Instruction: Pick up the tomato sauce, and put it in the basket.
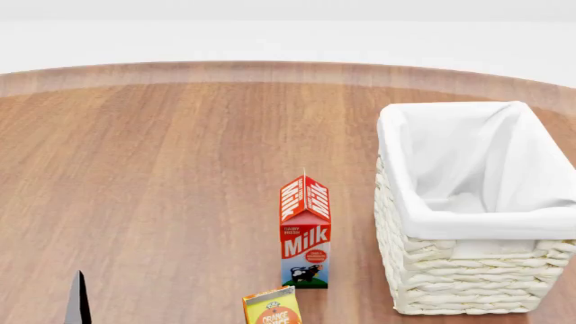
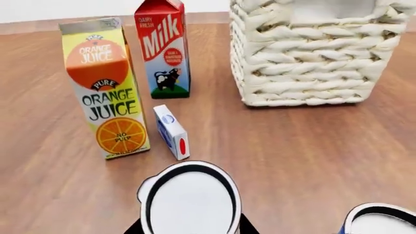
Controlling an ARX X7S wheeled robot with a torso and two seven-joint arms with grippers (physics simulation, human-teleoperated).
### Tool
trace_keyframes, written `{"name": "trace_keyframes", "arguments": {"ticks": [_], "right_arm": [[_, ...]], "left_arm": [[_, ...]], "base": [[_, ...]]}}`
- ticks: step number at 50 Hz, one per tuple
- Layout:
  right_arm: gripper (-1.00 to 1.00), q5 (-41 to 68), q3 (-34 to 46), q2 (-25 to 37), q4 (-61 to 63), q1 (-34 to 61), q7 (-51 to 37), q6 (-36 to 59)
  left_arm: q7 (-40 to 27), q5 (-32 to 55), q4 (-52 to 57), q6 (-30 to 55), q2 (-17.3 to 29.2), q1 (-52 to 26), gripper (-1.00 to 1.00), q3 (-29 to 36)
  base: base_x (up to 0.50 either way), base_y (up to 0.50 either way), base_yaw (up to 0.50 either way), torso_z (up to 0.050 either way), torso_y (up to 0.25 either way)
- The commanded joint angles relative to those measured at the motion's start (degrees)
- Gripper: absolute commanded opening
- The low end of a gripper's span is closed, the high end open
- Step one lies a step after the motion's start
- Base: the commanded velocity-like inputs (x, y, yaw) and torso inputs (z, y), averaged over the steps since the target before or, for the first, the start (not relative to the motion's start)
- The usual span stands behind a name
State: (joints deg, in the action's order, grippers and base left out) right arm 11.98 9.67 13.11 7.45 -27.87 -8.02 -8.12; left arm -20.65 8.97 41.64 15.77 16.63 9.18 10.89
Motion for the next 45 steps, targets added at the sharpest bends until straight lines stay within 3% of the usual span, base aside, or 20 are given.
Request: {"name": "trace_keyframes", "arguments": {"ticks": [1,13,23,32,42,45], "right_arm": [[-1.0,1.1,-2.2,3.2,15.4,-1.5,-2.0,3.7],[-1.0,4.6,-8.0,7.3,31.7,2.0,-6.5,12.6],[-1.0,7.1,-12.0,10.5,39.5,10.8,-10.4,21.5],[-1.0,10.4,-14.5,13.1,39.4,23.3,-12.5,28.8],[-1.0,13.1,-12.4,14.4,35.1,40.2,-13.6,37.1],[-1.0,11.1,-10.4,13.9,31.4,43.1,-12.9,35.7]], "left_arm": [[-0.4,0.3,0.0,0.0,0.3,0.0,1.0,0.2],[-0.8,0.7,-0.3,0.2,0.6,-0.3,1.0,0.4],[-1.1,1.0,-0.6,0.3,0.8,-0.5,1.0,0.5],[-1.3,1.4,-0.9,0.3,1.1,-0.5,1.0,0.5],[-1.4,1.7,-1.2,-0.1,1.2,-0.6,1.0,0.8],[-1.4,2.0,-1.0,-0.1,1.3,-0.6,1.0,0.7]], "base": [[0.0,0.0,0.0,0.0,0.0],[0.0,0.0,0.0,0.0,0.0],[0.0,0.0,0.0,0.0,0.001],[0.0,0.0,0.0,0.0,0.0],[0.0,0.0,0.0,0.0,0.0],[0.0,0.0,0.0,0.0,0.0]]}}
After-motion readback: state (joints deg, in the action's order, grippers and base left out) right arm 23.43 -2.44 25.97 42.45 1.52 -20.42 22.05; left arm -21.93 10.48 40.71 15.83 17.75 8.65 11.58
